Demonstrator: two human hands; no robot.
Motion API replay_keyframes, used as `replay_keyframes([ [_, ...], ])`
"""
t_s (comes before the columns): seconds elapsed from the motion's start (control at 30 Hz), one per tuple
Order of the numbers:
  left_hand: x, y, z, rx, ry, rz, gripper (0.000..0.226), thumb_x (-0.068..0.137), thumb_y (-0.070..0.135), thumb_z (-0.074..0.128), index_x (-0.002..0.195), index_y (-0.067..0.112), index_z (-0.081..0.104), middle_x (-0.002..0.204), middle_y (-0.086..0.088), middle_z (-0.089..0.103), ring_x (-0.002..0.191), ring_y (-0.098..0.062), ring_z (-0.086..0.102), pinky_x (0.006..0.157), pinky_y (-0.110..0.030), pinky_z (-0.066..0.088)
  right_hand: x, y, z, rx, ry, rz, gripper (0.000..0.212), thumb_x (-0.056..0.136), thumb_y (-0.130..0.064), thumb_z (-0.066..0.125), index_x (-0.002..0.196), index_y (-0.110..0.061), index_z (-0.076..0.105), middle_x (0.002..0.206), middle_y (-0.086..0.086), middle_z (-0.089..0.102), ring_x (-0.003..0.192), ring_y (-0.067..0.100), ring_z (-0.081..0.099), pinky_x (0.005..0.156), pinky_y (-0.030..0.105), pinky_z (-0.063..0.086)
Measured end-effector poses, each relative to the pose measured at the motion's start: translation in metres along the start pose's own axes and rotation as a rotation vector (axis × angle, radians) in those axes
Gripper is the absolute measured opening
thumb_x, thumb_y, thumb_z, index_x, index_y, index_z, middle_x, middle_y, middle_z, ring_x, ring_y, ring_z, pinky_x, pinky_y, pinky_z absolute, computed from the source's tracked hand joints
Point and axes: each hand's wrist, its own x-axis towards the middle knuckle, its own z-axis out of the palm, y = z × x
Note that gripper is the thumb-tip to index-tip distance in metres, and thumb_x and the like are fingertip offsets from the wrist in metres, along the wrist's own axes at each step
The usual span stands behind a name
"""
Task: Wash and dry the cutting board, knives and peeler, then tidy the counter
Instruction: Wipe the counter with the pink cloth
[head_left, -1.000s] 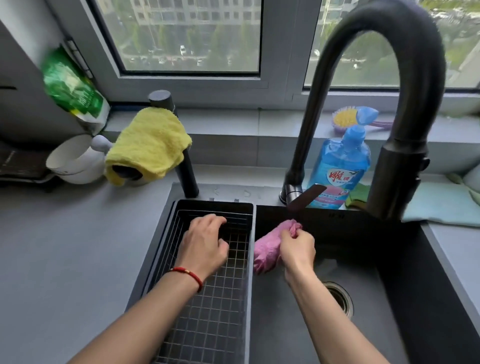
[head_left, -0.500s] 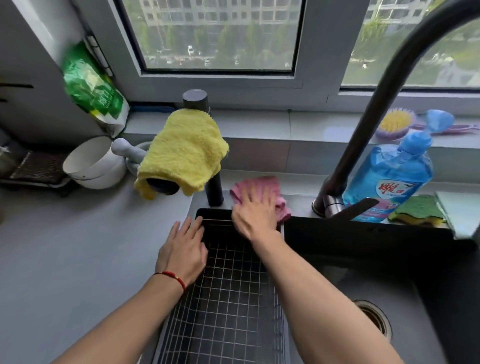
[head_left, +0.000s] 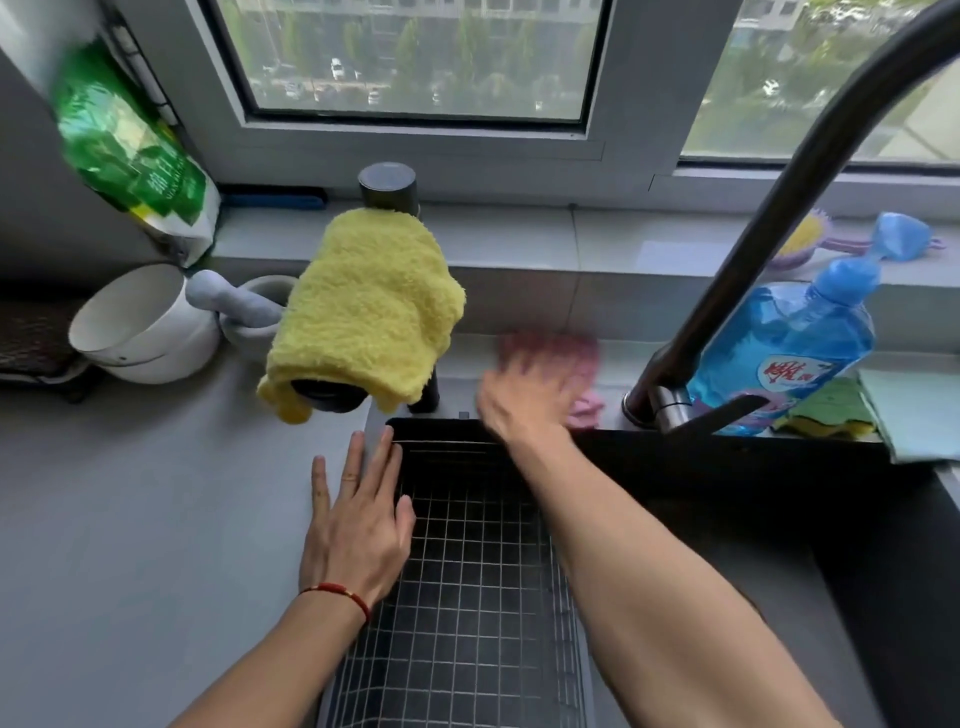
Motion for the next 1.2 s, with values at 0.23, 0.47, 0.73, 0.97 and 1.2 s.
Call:
replay_keyframes([
  [0.23, 0.0, 0.003, -0.008, -0.019, -0.037, -0.013, 0.076, 0.093, 0.047, 0.003, 0.162, 0.019, 0.017, 0.167, 0.008, -0.02, 0.154, -0.016, -0.02, 0.124, -0.058, -0.01, -0.001, 0.029, -0.01, -0.201, 0.047, -0.628, 0.063, 0.105, -0.031, 0.034, 0.163, -0.033, 0.009, 0.171, -0.004, 0.005, 0.158, 0.023, -0.002, 0.126, 0.047, 0.004],
  [0.47, 0.0, 0.005, -0.013, -0.04, -0.041, -0.005, 0.073, 0.094, 0.046, 0.009, 0.162, 0.021, 0.021, 0.167, 0.007, -0.023, 0.154, -0.018, -0.021, 0.123, -0.059, -0.01, -0.016, 0.064, -0.004, -0.102, 0.117, 0.01, 0.065, 0.101, -0.024, 0.042, 0.159, -0.005, 0.02, 0.166, 0.021, 0.015, 0.152, 0.045, 0.011, 0.124, 0.054, 0.012],
  [0.73, -0.002, -0.002, -0.014, -0.196, 0.018, 0.029, 0.068, 0.09, 0.012, 0.042, 0.157, 0.018, 0.033, 0.17, 0.01, -0.011, 0.156, -0.016, -0.014, 0.124, -0.056, -0.01, 0.007, -0.005, 0.009, 0.072, 0.048, -0.573, 0.06, 0.091, -0.011, 0.05, 0.151, -0.017, 0.045, 0.158, 0.009, 0.041, 0.143, 0.032, 0.034, 0.114, 0.042, 0.03],
  [0.97, -0.005, -0.006, -0.016, -0.406, 0.129, 0.042, 0.063, 0.084, -0.009, 0.047, 0.143, 0.013, 0.053, 0.168, 0.007, 0.017, 0.156, -0.011, 0.007, 0.125, -0.051, -0.012, 0.034, 0.046, -0.001, -0.023, 0.115, -0.492, 0.061, 0.099, -0.026, 0.048, 0.157, -0.036, 0.033, 0.162, -0.004, 0.036, 0.147, 0.027, 0.031, 0.119, 0.047, 0.028],
  [1.2, -0.005, -0.005, -0.013, -0.43, 0.162, 0.034, 0.062, 0.082, -0.012, 0.05, 0.138, 0.014, 0.057, 0.167, 0.005, 0.023, 0.156, -0.012, 0.012, 0.124, -0.045, -0.015, 0.017, 0.0, 0.001, 0.191, -0.145, -0.697, 0.057, 0.095, -0.008, 0.052, 0.146, -0.036, 0.054, 0.16, -0.01, 0.041, 0.147, 0.024, 0.035, 0.118, 0.038, 0.031],
])
